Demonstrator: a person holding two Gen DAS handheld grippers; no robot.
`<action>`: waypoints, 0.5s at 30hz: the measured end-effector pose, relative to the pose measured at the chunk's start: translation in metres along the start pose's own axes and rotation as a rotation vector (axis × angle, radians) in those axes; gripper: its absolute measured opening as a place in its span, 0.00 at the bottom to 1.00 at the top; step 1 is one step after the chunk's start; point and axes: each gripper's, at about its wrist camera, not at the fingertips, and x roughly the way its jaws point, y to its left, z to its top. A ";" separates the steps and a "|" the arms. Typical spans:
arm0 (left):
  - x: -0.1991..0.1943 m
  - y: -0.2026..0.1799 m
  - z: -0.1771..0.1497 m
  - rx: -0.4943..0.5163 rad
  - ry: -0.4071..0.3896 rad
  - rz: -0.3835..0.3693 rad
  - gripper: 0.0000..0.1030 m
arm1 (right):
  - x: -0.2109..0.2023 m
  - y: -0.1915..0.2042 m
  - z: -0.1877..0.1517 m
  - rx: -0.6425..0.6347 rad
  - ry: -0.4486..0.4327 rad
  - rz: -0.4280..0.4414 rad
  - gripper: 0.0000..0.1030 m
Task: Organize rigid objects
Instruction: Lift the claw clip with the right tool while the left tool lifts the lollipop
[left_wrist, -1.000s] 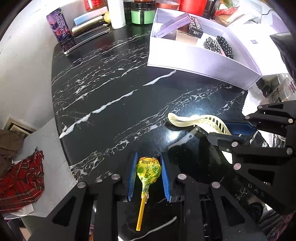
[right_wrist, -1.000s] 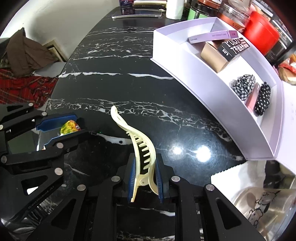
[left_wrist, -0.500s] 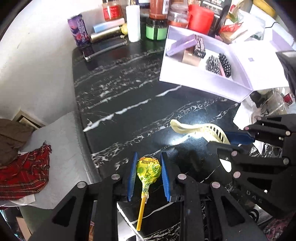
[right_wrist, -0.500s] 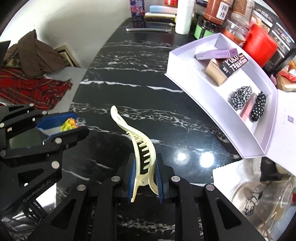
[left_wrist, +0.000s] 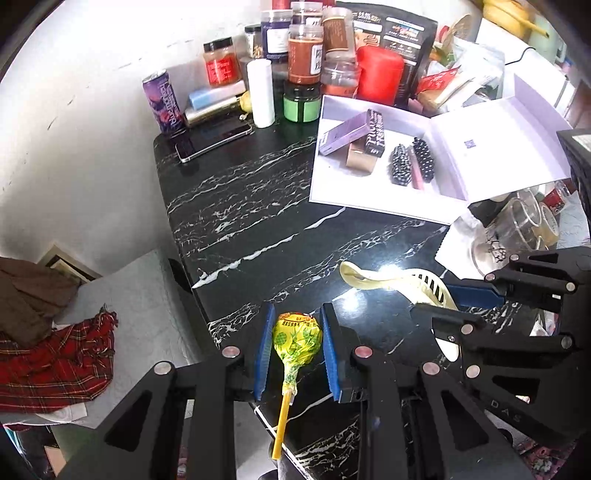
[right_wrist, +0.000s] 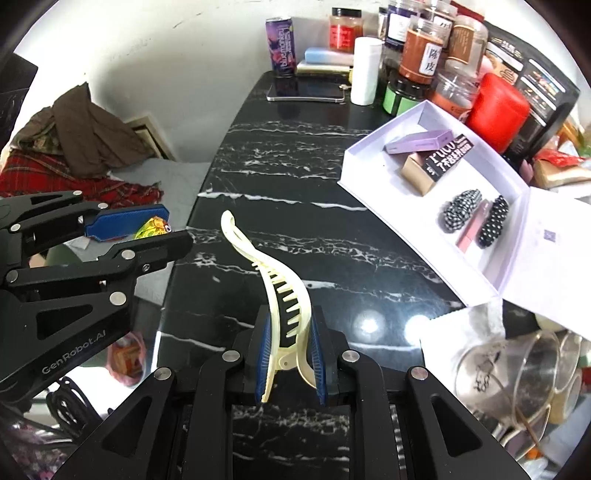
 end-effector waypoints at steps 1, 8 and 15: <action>-0.002 -0.001 0.000 0.003 -0.003 -0.001 0.24 | -0.003 0.001 -0.001 0.007 -0.003 -0.001 0.19; -0.013 -0.009 0.005 0.030 -0.023 -0.019 0.24 | -0.019 -0.001 -0.009 0.042 -0.009 -0.016 0.19; -0.026 -0.021 0.021 0.074 -0.056 -0.034 0.24 | -0.035 -0.012 -0.006 0.073 -0.025 -0.037 0.19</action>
